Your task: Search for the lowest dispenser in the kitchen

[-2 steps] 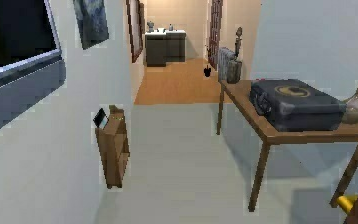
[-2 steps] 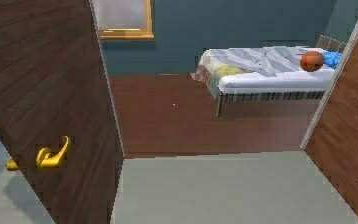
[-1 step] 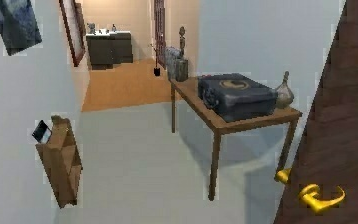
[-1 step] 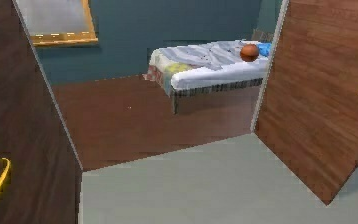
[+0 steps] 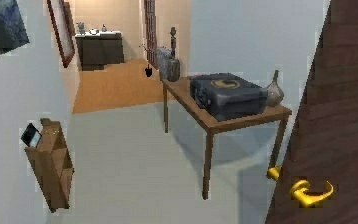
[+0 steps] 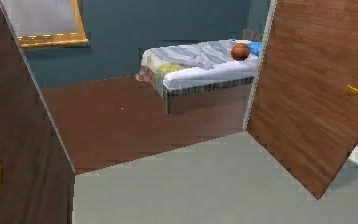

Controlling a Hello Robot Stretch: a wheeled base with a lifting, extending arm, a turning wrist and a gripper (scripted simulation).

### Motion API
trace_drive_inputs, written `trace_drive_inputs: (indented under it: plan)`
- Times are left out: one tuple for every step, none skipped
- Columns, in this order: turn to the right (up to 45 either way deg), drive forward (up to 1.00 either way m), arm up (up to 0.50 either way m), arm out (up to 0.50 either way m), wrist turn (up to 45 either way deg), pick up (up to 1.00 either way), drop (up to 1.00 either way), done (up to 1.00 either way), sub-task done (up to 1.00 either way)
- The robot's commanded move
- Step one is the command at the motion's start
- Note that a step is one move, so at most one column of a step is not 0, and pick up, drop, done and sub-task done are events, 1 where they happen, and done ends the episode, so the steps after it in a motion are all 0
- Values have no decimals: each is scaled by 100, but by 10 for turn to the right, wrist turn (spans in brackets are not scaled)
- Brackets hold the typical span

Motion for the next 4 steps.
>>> trace_drive_inputs:
  plan:
    - [60, 0, 0, 0, 0, 0, 0, 0, 0]
    - [0, 65, 0, 0, 0, 0, 0, 0, 0]
    - [-330, 0, 0, 0, 0, 0, 0, 0, 0]
    - [0, 15, 0, 0, 0, 0, 0, 0, 0]
